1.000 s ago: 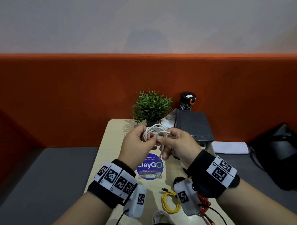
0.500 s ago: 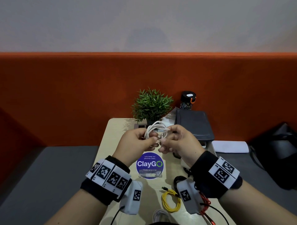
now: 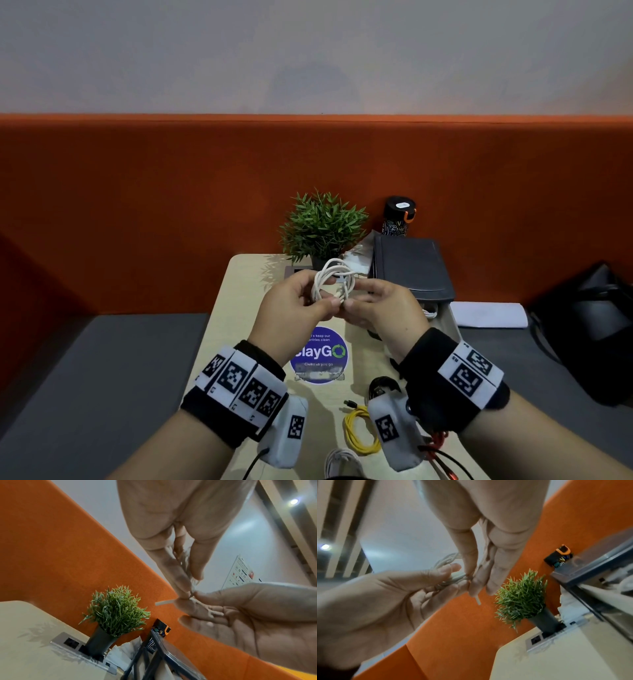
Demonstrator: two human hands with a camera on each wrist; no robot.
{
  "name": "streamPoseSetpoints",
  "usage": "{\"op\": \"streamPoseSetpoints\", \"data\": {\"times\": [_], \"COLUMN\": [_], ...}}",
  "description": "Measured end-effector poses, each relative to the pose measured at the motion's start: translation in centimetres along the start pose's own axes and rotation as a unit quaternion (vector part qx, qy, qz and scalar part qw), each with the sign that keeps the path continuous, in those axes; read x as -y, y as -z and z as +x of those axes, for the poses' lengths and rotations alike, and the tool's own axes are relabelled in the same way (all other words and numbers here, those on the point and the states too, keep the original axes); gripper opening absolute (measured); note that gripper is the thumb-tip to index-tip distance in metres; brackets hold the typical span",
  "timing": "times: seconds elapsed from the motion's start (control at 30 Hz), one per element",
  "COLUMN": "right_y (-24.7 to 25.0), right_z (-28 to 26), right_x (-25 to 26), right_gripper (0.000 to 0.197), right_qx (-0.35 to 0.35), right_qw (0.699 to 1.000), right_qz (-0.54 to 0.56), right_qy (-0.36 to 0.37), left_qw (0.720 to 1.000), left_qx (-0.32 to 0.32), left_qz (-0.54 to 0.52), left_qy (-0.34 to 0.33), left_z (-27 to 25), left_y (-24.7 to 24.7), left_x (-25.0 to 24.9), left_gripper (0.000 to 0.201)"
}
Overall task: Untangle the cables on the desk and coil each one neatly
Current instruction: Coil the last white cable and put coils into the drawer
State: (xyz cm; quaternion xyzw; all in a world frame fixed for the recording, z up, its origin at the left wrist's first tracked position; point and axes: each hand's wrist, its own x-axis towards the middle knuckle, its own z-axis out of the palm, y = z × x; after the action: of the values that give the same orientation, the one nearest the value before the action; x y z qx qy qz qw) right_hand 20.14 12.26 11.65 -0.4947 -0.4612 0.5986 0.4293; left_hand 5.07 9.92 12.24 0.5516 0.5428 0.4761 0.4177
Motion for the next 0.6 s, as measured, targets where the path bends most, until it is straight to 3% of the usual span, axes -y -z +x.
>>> {"op": "streamPoseSetpoints", "data": {"times": [0.13,0.3,0.47,0.6], "right_y": [-0.2,-0.3,-0.5,-0.7], "right_z": [-0.1,-0.1,-0.5,-0.6], "right_x": [0.1,-0.1,-0.3,-0.1], "right_gripper": [0.031,0.033,0.029,0.028], "right_qx": [0.027,0.025,0.063,0.082], "right_qw": [0.996,0.988,0.975,0.969], "right_qz": [0.079,0.149,0.206,0.228], "right_qy": [-0.014,-0.014,-0.045,-0.044], "left_qw": [0.997,0.995,0.998,0.999], "left_qx": [-0.018,0.013,0.046,0.032], "left_qz": [0.062,0.094,0.045,-0.003], "left_qy": [-0.036,-0.038,0.007,0.030], "left_z": [0.2,0.4,0.7,0.2], "left_y": [0.2,0.5,1.0,0.8], "left_x": [-0.3,-0.8,-1.0,-1.4], "left_gripper": [0.014,0.012,0.014,0.014]}}
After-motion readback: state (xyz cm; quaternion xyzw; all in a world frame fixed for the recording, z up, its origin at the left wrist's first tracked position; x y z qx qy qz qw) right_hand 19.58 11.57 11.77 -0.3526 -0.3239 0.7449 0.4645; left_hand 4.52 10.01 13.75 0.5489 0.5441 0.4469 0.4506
